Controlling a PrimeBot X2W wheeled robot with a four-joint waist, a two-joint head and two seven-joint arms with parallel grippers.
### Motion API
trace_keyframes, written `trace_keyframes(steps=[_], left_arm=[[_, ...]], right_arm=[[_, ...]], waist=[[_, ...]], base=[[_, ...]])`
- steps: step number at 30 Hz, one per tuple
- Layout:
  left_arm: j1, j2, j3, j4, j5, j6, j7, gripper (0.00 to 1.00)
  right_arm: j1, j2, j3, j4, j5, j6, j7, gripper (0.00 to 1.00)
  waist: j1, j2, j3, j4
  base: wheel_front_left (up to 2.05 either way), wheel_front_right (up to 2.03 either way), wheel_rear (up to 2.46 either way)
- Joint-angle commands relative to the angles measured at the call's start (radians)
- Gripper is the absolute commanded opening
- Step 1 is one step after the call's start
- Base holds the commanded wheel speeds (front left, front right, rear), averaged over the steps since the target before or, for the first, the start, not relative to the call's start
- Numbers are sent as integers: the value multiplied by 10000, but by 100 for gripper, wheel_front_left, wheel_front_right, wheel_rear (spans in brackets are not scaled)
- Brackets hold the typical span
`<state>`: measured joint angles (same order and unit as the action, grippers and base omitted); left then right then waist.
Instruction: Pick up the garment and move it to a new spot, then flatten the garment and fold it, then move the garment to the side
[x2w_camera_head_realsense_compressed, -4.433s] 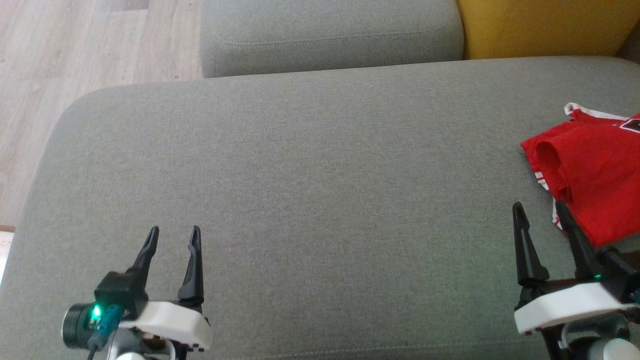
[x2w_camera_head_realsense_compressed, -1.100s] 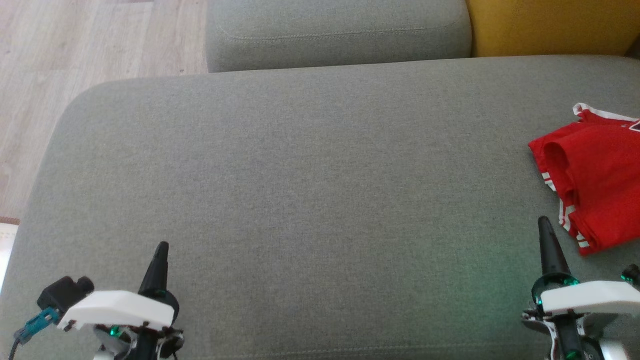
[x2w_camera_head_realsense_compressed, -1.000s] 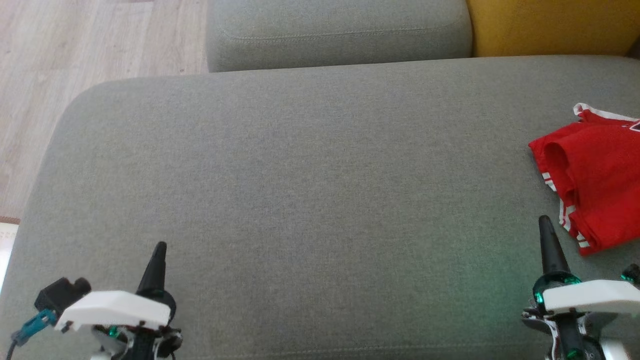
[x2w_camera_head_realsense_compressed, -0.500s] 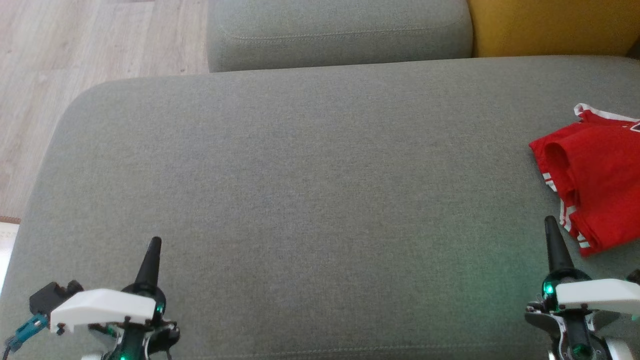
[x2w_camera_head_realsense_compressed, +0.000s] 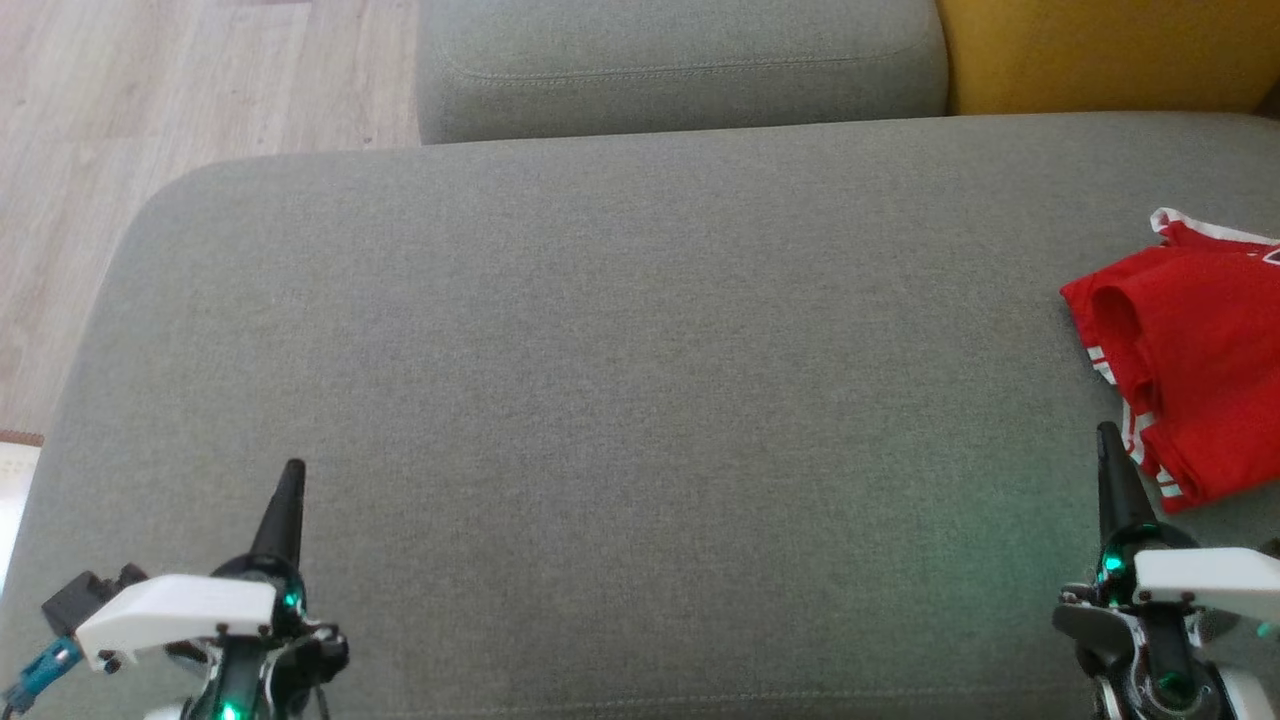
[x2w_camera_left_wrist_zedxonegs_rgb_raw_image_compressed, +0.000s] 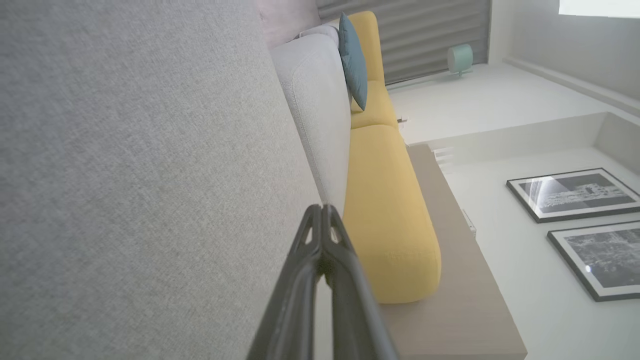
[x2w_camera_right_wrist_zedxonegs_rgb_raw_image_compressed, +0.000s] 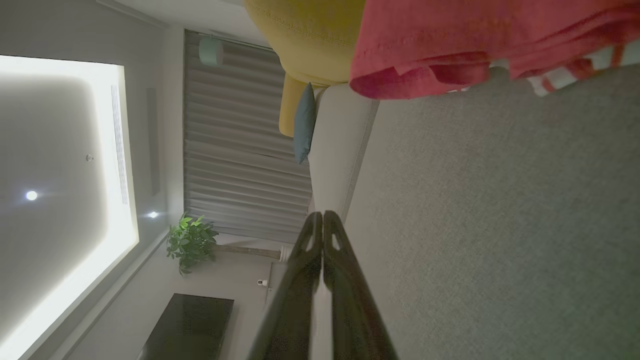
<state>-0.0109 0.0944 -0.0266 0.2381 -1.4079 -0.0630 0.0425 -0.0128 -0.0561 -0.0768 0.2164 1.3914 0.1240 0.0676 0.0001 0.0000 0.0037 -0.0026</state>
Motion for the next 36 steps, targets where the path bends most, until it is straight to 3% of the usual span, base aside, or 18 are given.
trace_keyframes(steps=[1,20,36], left_arm=[[-654,66,421,-233,-294,-154,63,0],[-947,-232,1114,60,-2248,-677,475,0],[-951,-270,1168,62,-2203,-677,518,0]], right_arm=[[-549,-202,120,-242,338,57,65,0],[-920,-195,-19,262,2464,67,174,0],[-925,-150,-83,267,2411,67,225,0]], waist=[[-1,0,0,2],[-1,0,-5,26],[-1,0,-6,26]], base=[[0,0,0],[0,0,0],[0,0,0]])
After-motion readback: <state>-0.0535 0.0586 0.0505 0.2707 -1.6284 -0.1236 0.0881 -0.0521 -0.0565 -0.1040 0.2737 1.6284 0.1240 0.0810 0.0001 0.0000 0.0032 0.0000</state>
